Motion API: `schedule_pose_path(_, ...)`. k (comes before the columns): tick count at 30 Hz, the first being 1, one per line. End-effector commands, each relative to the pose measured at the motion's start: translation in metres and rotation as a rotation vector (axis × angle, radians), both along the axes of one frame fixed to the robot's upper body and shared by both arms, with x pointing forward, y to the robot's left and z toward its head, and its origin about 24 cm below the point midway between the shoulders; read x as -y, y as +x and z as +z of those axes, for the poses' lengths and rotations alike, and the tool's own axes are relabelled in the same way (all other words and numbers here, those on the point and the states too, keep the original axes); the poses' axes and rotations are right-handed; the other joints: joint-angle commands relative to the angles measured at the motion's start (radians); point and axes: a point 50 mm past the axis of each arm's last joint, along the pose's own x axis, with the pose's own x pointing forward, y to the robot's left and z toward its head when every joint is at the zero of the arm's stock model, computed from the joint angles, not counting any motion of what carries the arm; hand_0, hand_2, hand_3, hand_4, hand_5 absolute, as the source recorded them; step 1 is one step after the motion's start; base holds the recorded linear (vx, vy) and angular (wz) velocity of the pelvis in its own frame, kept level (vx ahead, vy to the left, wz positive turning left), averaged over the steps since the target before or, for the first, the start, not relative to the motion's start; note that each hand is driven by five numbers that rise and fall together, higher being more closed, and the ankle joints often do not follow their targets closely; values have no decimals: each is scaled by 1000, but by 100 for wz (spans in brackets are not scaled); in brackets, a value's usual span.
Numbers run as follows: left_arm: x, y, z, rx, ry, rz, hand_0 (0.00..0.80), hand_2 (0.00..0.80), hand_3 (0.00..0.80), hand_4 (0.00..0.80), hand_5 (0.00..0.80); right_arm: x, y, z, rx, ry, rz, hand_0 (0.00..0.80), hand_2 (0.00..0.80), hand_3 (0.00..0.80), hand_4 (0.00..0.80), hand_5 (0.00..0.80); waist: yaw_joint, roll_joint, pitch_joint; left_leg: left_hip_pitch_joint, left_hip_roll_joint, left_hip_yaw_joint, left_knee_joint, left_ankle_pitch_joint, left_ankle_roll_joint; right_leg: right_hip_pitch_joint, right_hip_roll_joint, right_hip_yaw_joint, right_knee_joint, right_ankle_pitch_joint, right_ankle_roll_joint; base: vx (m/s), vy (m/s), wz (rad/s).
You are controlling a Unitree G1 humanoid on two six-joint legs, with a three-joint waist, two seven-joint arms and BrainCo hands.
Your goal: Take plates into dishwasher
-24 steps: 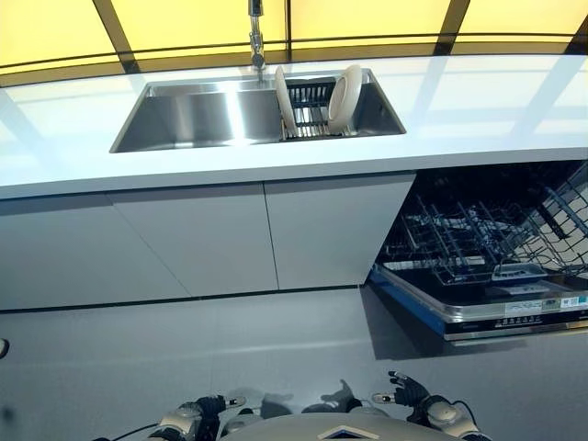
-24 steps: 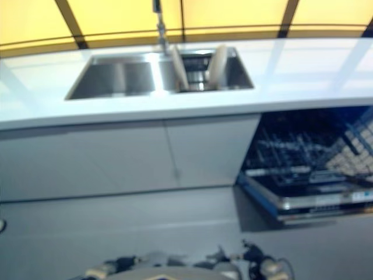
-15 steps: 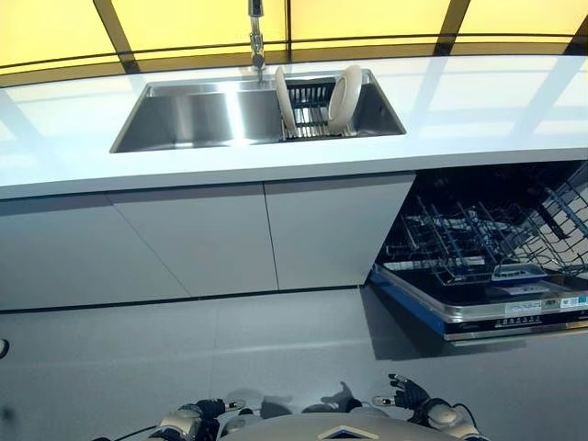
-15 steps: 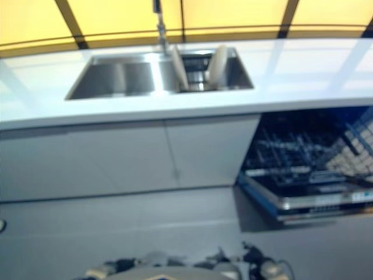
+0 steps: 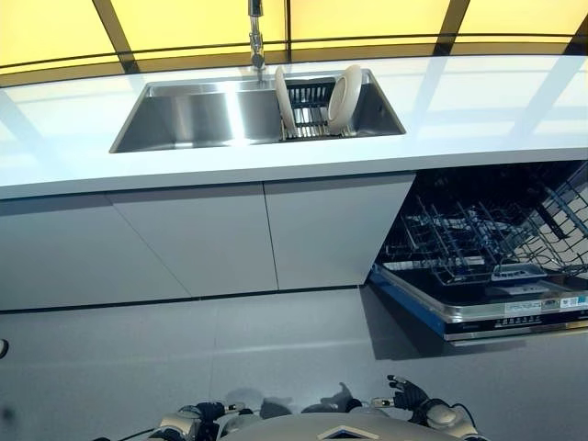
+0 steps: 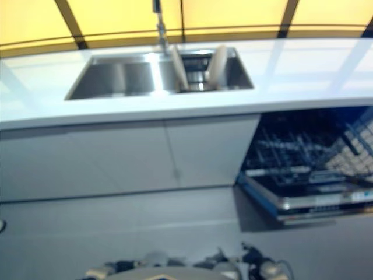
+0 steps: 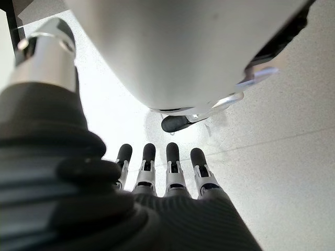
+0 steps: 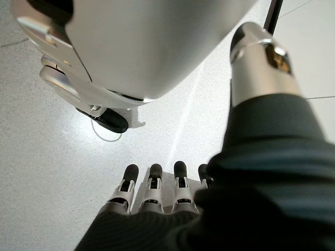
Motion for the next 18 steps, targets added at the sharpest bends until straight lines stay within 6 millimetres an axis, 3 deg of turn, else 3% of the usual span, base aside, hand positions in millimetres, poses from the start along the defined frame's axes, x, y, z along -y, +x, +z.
schedule_pose_path(1,-5,15,3,23,17,22,0,0,0,0,0,-17,27,3,51,34,36,0,0,0,0,0,-10,-51,49,10,-119,2,13,-46,106,8,44,-6,48,-35,-22,0,0,0)
schedule_pose_path(18,-8,18,5,27,32,0,0,0,0,0,0,-26,48,13,167,104,86,0,0,0,0,0,2,-54,55,8,-109,-10,15,-41,108,9,45,-21,90,-65,-31,2,-13,1)
